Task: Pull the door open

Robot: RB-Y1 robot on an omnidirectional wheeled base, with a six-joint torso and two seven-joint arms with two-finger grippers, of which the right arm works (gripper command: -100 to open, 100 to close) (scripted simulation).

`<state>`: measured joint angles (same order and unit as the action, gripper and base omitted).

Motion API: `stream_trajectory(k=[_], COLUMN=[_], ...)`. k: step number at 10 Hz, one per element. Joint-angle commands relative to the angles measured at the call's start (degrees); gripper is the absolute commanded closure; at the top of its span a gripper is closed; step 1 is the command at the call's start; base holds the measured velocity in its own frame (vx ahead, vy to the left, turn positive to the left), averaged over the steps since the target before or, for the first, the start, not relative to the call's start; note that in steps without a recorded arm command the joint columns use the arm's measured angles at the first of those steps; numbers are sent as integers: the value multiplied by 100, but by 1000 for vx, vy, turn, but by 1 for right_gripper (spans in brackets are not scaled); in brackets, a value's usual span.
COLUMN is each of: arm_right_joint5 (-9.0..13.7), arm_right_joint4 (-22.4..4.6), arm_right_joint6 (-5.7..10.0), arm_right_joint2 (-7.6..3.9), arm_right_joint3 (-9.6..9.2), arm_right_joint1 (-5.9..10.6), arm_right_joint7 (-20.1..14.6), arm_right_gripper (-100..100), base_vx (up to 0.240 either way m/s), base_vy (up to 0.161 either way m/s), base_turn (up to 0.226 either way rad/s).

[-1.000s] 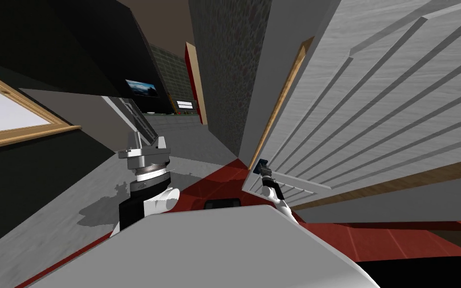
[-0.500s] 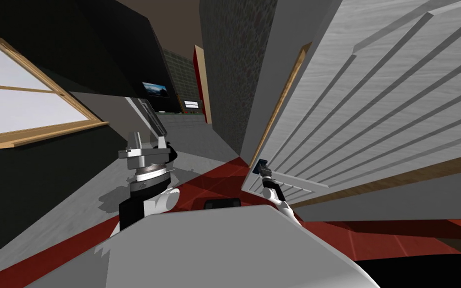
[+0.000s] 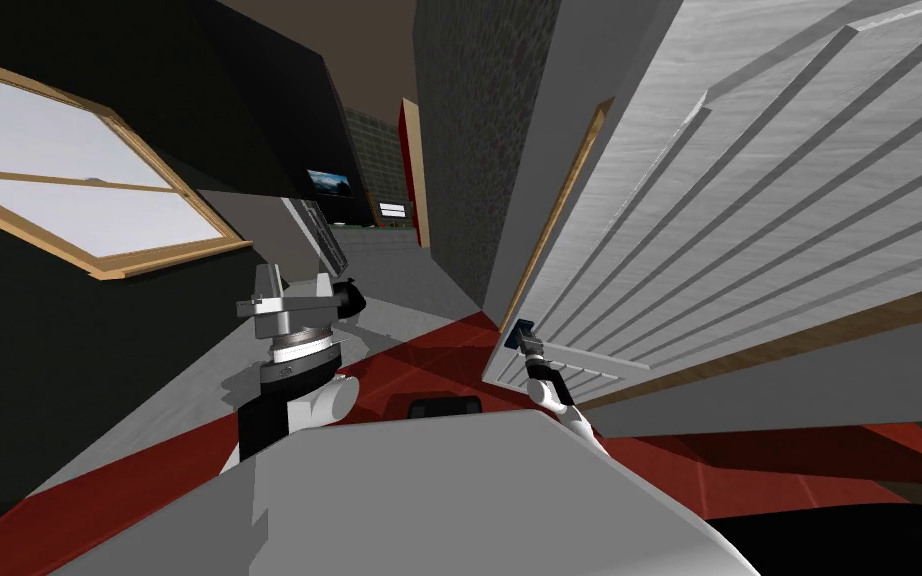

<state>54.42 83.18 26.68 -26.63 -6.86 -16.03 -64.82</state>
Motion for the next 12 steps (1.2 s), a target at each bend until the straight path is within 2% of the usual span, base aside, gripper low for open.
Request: stream_trajectory(k=[1,2,4,12], arm_right_joint5=[0,-19,-33,-120], arm_right_joint4=[0,19,42,180], arm_right_joint6=[0,34,73,309], arm_right_joint2=[0,-70,-135,-531], arm_right_joint3=[0,-80,-135,-470], arm_right_joint1=[0,-43,-74,-260], arm_right_joint7=[0,-76,-138,-514], arm_right_gripper=[100,100,100,100], base_vx=[-82,-119,-172,-193], base_vy=[-11,0,-42,-38], base_turn=[32,114,93,114])
